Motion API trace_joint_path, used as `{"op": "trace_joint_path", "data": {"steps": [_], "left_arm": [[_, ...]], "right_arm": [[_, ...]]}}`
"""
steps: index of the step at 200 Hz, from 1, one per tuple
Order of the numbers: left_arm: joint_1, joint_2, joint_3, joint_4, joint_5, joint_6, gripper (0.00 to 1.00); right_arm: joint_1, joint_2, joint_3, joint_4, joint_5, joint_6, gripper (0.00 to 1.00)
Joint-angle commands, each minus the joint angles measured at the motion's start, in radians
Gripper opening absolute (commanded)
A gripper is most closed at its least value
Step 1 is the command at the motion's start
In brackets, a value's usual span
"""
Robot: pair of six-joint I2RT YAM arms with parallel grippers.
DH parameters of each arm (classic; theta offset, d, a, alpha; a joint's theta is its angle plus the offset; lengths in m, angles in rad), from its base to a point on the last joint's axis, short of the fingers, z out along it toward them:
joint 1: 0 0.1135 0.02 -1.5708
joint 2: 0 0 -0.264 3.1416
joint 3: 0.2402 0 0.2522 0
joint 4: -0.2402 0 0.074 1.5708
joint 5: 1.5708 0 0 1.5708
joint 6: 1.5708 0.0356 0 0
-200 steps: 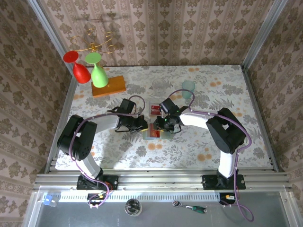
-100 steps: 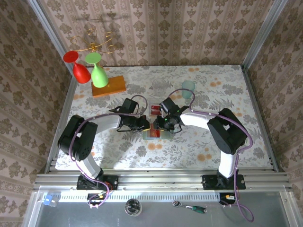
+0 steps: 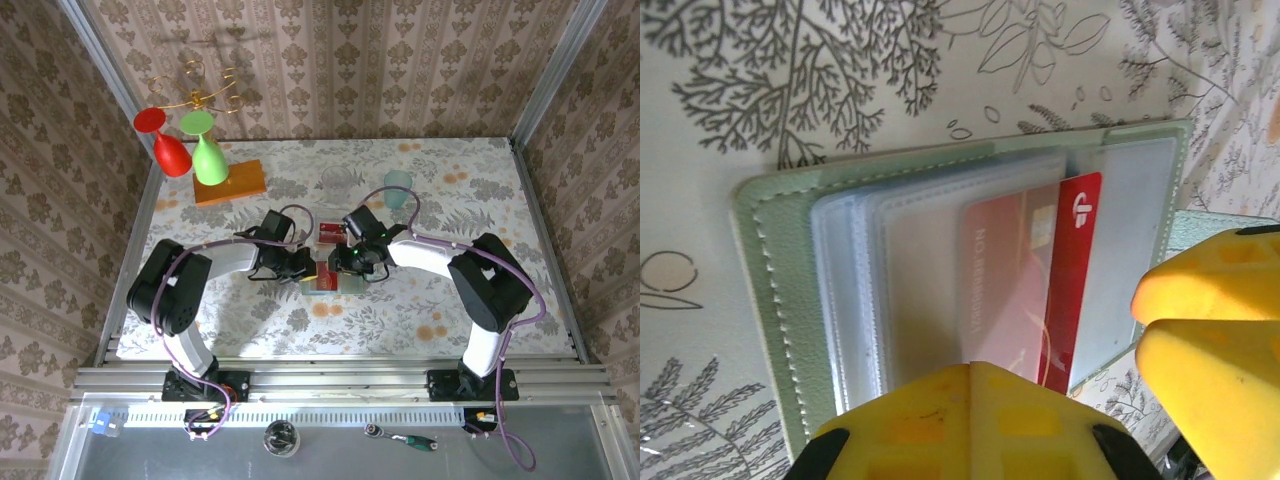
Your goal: Take the credit cards out of the card holder
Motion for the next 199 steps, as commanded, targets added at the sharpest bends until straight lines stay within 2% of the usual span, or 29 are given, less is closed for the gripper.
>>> {"op": "trace_joint_path", "data": {"steps": [1, 70, 199], "left_arm": [[-0.007, 0.019, 0.02, -0.017, -0.005, 0.026, 0.04], [0.0, 0.024, 0.012, -0.03, -0.01, 0.03, 0.04], [0.003, 0.022, 0.001, -0.026, -0.007, 0.03, 0.04]], "right_arm": [[-0.008, -0.017, -0.026, 0.014, -0.013, 0.015, 0.29], [-0.019, 0.026, -0.059, 0.08, -0.086, 0.051, 0.3], [-0.026, 0.06, -0.061, 0.11, -0.124, 0.066, 0.3]]}}
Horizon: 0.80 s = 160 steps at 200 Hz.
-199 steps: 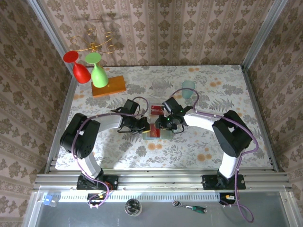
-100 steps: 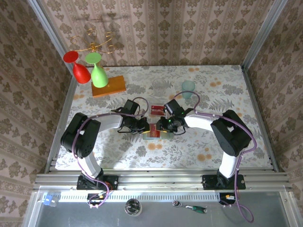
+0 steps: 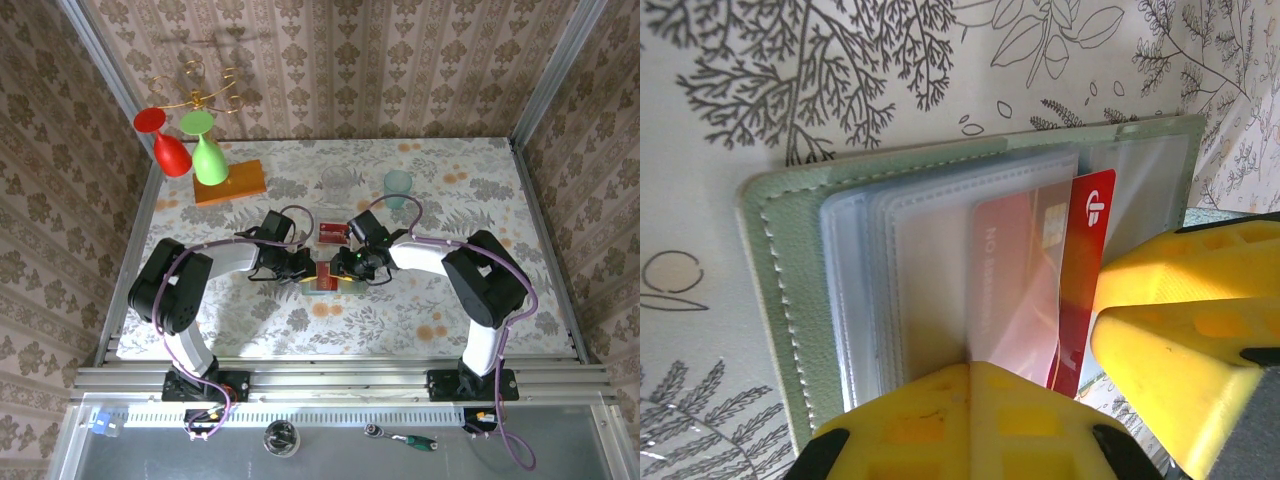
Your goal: Take the credit cards out of the card holder
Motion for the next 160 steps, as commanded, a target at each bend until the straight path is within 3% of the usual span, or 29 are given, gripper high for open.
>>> {"op": "trace_joint_path", "data": {"steps": [1, 82, 160], "left_arm": [[0.001, 0.014, 0.001, -0.024, -0.008, 0.023, 0.04], [0.001, 0.013, -0.002, -0.019, -0.006, 0.02, 0.04], [0.002, -0.005, -0.016, -0.008, -0.011, 0.01, 0.04]], "right_arm": [[-0.004, 0.024, -0.008, 0.029, -0.039, 0.014, 0.3], [-0.007, 0.02, -0.024, 0.111, -0.094, 0.053, 0.24], [-0.032, -0.033, -0.079, 0.116, -0.055, 0.047, 0.14]]}}
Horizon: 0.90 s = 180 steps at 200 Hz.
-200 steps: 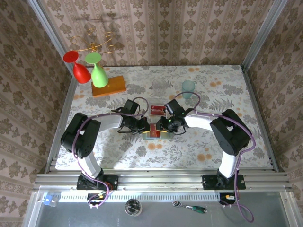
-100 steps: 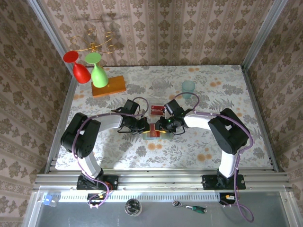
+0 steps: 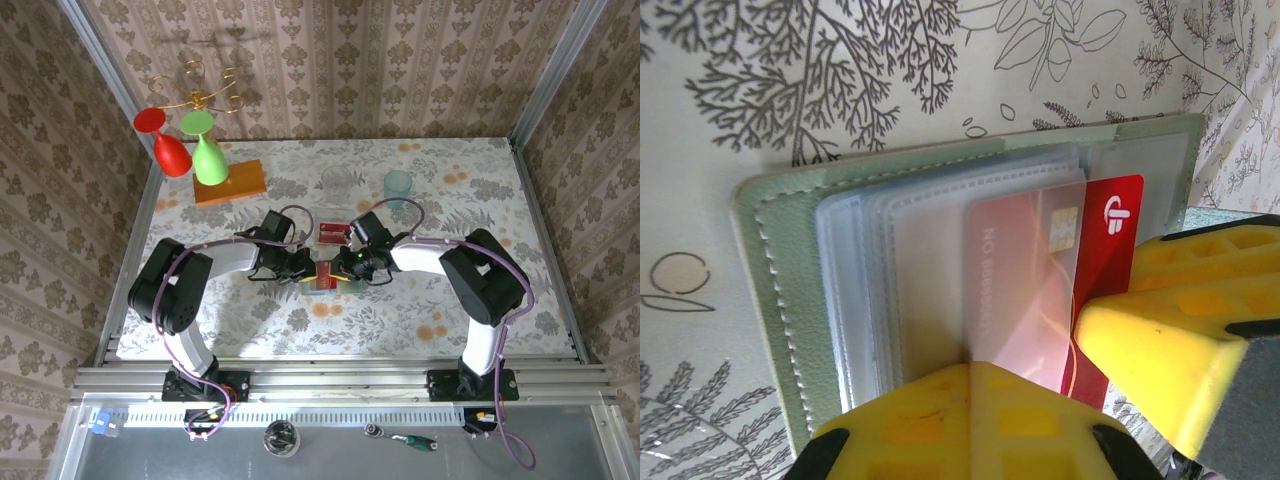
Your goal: Take the credit cards out of the card holder
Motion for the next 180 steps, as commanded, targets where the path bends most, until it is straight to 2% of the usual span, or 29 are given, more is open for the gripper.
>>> {"op": "trace_joint_path", "data": {"steps": [1, 47, 113, 146, 180], "left_arm": [[0.002, -0.006, -0.015, -0.009, -0.011, 0.01, 0.04], [0.0, -0.021, -0.023, 0.029, -0.001, -0.015, 0.04], [0.0, -0.051, -0.022, 0.129, 0.037, -0.084, 0.08], [0.006, -0.089, -0.027, 0.128, 0.022, -0.086, 0.1], [0.022, -0.15, -0.048, 0.116, -0.021, -0.076, 0.1]], "right_arm": [[-0.013, -0.041, -0.034, -0.006, 0.016, -0.003, 0.14], [-0.036, -0.124, -0.057, -0.078, 0.053, -0.059, 0.13], [-0.065, -0.228, -0.004, -0.254, 0.133, -0.209, 0.11], [-0.068, -0.235, 0.07, -0.365, 0.192, -0.398, 0.1], [-0.066, -0.21, 0.174, -0.481, 0.238, -0.695, 0.08]]}}
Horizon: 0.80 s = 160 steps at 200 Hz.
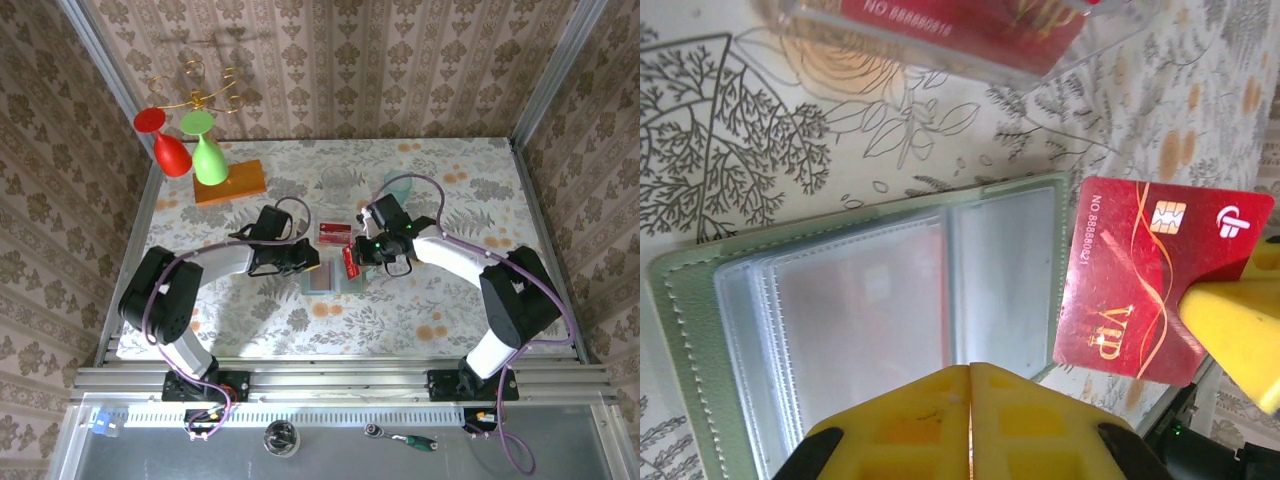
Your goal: Take the credit cards out of the card holder
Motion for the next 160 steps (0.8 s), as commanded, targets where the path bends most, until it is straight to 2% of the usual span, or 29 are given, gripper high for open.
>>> {"op": "trace_joint_path", "data": {"steps": [1, 54, 84, 160], "left_arm": [[0.018, -0.062, -0.027, -0.006, -0.031, -0.004, 0.1], [0.052, -0.138, -0.07, -0.015, -0.091, 0.008, 0.11], [0.064, -0.177, -0.109, -0.015, -0.1, 0.005, 0.11], [0.072, -0.225, -0.162, -0.003, -0.105, -0.003, 0.12]], "right_arm": [[-0.001, -0.005, 0.085, -0.131, 0.07, -0.282, 0.07], [0.003, 0.115, 0.337, -0.313, 0.157, -0.712, 0.08], [0.039, 0.181, 0.467, -0.38, 0.218, -0.959, 0.07], [0.048, 0.447, 0.868, -0.629, 0.221, -1.192, 0.03]]}}
